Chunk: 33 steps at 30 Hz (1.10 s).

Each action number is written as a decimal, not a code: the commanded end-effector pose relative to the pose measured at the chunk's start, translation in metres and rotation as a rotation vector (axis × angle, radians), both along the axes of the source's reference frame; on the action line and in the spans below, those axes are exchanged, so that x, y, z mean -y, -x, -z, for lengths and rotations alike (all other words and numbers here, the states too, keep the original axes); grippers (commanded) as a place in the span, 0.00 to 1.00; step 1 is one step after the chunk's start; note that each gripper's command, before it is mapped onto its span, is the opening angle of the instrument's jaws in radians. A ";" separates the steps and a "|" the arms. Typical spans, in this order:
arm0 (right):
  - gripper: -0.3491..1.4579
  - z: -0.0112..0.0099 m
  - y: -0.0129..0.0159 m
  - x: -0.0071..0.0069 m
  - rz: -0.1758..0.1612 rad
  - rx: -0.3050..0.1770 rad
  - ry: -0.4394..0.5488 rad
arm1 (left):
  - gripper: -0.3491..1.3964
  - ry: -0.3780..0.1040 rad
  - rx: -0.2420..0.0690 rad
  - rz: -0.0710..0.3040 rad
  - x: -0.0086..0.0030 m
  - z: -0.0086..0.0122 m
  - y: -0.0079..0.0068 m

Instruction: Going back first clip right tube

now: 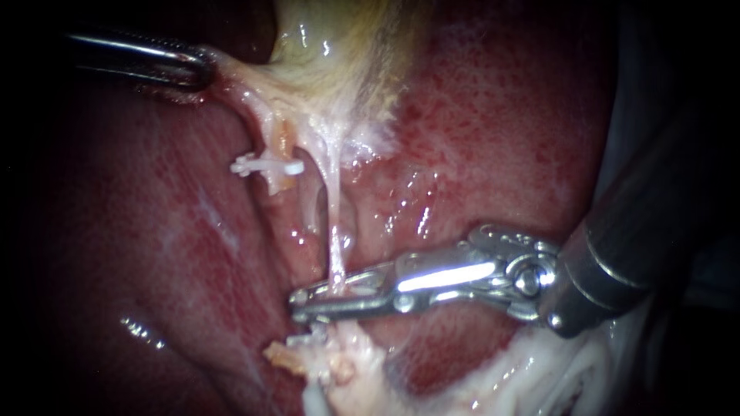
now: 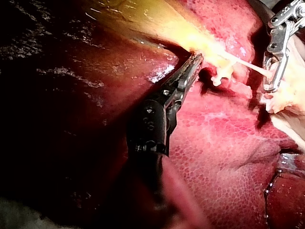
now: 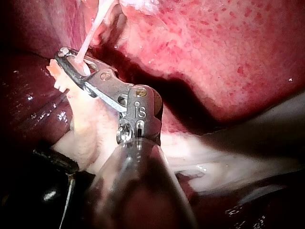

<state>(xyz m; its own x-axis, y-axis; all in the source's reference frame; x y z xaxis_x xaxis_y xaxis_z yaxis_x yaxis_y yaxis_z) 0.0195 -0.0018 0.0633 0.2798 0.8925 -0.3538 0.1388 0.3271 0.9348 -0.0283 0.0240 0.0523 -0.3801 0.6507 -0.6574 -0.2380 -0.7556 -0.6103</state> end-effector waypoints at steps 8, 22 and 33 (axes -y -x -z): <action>0.46 -0.0003 -0.0008 -0.0002 -0.042 0.081 0.304 | 0.00 0.005 0.001 -0.003 0.0000 0.0000 0.0000; 0.47 0.0019 0.0075 -0.0024 0.021 0.130 0.699 | 0.00 0.005 0.001 -0.004 0.0000 0.0000 -0.0002; 0.47 0.0057 0.0143 -0.0052 0.056 0.114 0.797 | 0.00 0.005 0.001 -0.004 0.0000 0.0000 -0.0002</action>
